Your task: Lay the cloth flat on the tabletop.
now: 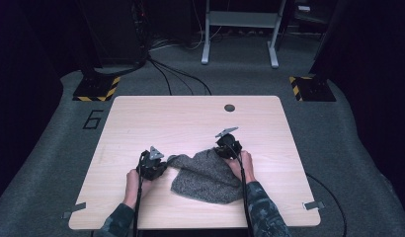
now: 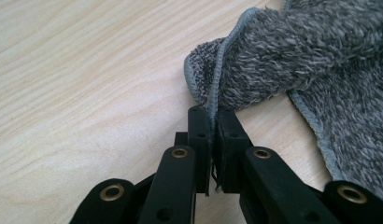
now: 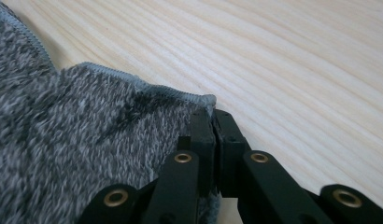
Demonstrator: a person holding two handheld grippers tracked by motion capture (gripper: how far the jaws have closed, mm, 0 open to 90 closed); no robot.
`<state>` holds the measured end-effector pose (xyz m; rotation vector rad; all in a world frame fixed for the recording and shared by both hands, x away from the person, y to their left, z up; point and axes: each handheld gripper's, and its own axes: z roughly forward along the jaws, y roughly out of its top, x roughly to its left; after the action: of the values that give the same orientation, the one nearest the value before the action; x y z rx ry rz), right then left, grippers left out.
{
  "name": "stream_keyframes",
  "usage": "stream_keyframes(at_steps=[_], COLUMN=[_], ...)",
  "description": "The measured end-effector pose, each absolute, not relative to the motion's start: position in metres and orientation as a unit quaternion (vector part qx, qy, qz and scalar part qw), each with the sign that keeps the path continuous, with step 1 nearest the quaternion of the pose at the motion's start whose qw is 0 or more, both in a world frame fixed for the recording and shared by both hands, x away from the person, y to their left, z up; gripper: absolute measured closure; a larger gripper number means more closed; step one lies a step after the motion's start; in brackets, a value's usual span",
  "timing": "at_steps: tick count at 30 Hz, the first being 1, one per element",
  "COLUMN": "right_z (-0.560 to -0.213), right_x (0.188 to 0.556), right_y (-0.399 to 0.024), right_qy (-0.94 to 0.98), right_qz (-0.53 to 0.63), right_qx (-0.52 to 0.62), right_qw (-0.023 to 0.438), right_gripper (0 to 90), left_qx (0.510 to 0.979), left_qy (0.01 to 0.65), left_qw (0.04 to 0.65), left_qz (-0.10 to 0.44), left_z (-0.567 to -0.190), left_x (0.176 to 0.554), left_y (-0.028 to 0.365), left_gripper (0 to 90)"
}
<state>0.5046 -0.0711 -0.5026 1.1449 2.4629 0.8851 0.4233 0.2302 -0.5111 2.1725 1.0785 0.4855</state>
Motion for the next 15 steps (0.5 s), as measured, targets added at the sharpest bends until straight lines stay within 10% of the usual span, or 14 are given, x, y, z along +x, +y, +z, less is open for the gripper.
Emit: stream_keyframes(at_steps=[15], right_z=[-0.454], right_x=[0.445], right_y=[-0.114], right_qy=[0.812], right_qz=[0.382], right_qx=[0.398], right_qw=[0.192], right_gripper=[88.9], left_qx=[0.826], left_qy=[0.390], left_qw=[0.362], left_qz=[0.186], left_z=[-0.486], left_x=[0.405], left_y=[0.237], left_gripper=[87.4])
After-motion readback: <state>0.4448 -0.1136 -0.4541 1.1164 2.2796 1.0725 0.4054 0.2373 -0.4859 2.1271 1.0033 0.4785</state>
